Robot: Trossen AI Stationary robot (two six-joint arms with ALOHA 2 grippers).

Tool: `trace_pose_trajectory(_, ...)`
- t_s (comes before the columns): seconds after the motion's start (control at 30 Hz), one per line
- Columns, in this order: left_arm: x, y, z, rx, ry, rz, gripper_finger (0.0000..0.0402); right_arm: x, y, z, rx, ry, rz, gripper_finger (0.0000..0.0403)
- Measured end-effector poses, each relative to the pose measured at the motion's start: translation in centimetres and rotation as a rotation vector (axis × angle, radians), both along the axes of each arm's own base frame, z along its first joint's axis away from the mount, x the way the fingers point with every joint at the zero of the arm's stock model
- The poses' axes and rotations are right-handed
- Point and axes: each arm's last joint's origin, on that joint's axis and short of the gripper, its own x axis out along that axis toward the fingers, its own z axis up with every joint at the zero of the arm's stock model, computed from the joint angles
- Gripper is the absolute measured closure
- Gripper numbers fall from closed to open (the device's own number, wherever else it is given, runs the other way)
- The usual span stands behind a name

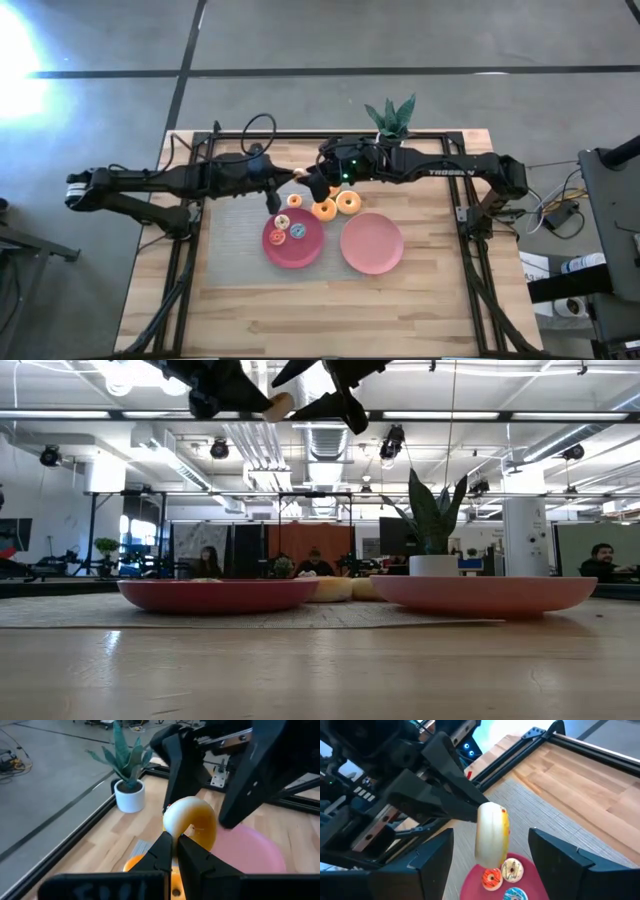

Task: Pick & Place donuts
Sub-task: Put the small yellow donut on the dark pink plate

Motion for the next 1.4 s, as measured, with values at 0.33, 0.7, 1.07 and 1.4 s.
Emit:
trace_pose_trajectory(0.33, 0.4, -0.1, 0.4, 0.024, 0.016, -0.016, 0.0401, -0.2, 0.0, -0.3, 0.003, 0.038, -0.002, 0.0178)
trace_pose_trajectory(0.7, 0.5, -0.2, 0.0, -0.026, 0.023, -0.013, 0.0401, -0.2, 0.0, -0.4, -0.021, 0.048, 0.01, 0.0283)
trace_pose_trajectory(1.07, 0.3, -0.2, -0.3, -0.11, 0.024, 0.02, 0.0319, -0.3, 0.3, -0.6, -0.053, 0.077, 0.036, 0.0388)
trace_pose_trajectory(1.4, -2.3, -0.7, -2.0, -0.274, 0.243, 0.1, 0.0278, -0.5, 3.5, -1.9, -0.296, 0.234, 0.156, 0.039)
